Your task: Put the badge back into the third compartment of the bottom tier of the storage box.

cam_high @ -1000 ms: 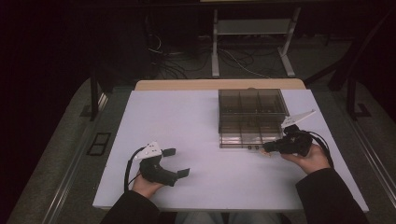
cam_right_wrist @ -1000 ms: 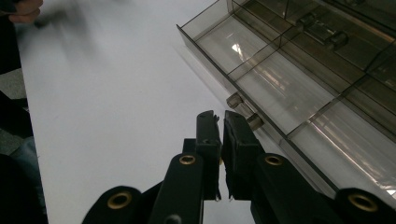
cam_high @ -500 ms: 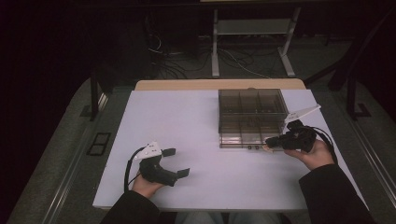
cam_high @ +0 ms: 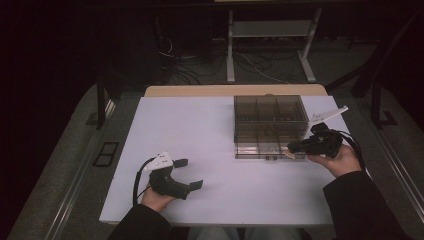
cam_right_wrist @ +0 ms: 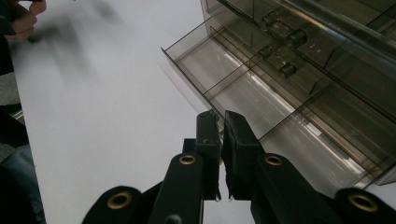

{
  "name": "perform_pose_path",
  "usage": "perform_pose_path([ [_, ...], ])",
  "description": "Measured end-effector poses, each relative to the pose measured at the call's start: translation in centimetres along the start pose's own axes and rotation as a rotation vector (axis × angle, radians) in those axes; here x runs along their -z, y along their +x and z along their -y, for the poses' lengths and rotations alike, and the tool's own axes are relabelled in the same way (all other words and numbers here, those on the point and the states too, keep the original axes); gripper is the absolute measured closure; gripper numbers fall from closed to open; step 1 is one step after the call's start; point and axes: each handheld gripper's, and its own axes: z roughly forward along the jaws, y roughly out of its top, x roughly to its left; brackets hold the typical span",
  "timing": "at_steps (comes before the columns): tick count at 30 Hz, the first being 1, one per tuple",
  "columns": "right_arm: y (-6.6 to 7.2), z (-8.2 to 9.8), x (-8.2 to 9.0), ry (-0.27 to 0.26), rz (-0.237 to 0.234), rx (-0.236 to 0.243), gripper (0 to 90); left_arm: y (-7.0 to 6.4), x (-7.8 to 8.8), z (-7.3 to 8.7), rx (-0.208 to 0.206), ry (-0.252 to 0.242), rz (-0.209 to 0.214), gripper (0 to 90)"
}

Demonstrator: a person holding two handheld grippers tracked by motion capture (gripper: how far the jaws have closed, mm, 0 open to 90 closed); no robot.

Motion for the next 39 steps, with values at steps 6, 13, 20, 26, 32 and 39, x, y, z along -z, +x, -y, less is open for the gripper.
perform_pose_path([
  [6,-0.2,-0.4,0.5,-0.004,0.013,-0.002,83.9,0.0,0.0,0.0,-0.001,0.0,0.0,0.0],
  [13,-0.7,-0.8,0.7,-0.002,0.032,-0.003,83.9,0.0,0.0,0.0,0.0,0.0,0.001,0.0],
  [20,-1.2,-1.2,0.7,0.002,0.042,-0.009,83.9,0.0,0.0,0.0,-0.001,-0.001,0.001,0.0],
  [26,-1.9,-1.5,0.8,-0.003,0.056,-0.02,83.8,0.0,0.0,0.0,0.0,-0.001,0.001,0.0],
  [32,-2.6,-1.3,0.8,-0.007,0.068,-0.036,83.8,0.0,0.0,0.0,0.0,0.0,0.001,0.0],
  [39,-3.6,-1.1,0.7,-0.015,0.085,-0.054,83.8,0.0,0.0,0.0,-0.001,0.0,0.001,0.0],
])
